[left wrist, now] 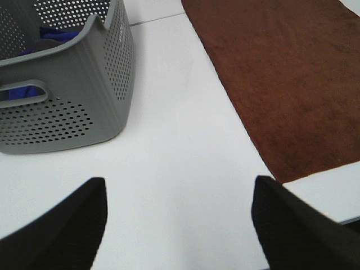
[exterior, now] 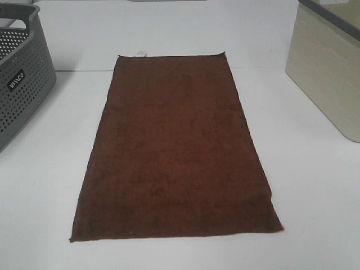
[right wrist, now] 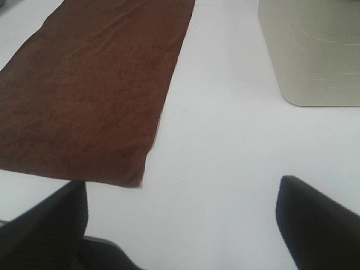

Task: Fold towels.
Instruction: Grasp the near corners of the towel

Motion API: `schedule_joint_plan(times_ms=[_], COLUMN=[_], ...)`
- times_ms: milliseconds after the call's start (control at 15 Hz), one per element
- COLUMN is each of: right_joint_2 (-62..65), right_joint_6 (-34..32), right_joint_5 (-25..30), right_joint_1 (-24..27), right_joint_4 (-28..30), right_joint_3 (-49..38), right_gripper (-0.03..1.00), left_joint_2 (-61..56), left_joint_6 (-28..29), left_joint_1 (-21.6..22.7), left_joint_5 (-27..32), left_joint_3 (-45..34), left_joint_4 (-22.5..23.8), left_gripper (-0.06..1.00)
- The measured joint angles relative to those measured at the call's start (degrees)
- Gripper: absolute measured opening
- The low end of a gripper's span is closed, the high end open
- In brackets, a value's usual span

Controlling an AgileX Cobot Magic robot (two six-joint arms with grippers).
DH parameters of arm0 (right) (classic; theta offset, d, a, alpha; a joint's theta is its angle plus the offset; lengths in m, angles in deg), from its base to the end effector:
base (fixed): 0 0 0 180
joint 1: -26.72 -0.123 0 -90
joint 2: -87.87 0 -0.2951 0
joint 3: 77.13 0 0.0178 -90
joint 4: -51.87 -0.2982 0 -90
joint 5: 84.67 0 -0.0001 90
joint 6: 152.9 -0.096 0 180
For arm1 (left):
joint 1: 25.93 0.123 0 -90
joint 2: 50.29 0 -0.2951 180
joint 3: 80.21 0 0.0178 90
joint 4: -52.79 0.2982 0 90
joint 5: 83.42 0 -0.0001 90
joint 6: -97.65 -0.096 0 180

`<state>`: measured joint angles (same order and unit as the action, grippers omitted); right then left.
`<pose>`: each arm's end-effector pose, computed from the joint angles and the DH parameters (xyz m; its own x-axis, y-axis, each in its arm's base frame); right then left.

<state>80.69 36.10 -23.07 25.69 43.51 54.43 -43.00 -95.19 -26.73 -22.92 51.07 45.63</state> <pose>0.0279 0.0128 0.2997 -0.4401 -0.0944 -0.8930 -0.1708 0.9851 -0.0199 0.0299 -0.0108 0.2995 -0.4195 0.1665 -0.8923 0.1813 0.9786 0.0974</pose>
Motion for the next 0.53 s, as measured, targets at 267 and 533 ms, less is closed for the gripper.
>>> schedule_joint_plan(times_ms=[267, 533], right_joint_2=[0.0, 0.0], right_joint_6=[0.0, 0.0], right_joint_5=[0.0, 0.0], right_joint_1=[0.0, 0.0], right_joint_4=[0.0, 0.0], right_joint_3=[0.0, 0.0], right_gripper=[0.85, 0.85], left_joint_2=[0.0, 0.0], left_joint_6=[0.0, 0.0], left_joint_1=[0.0, 0.0], left_joint_5=[0.0, 0.0], left_joint_3=[0.0, 0.0], left_joint_4=[0.0, -1.1], left_gripper=[0.69, 0.69])
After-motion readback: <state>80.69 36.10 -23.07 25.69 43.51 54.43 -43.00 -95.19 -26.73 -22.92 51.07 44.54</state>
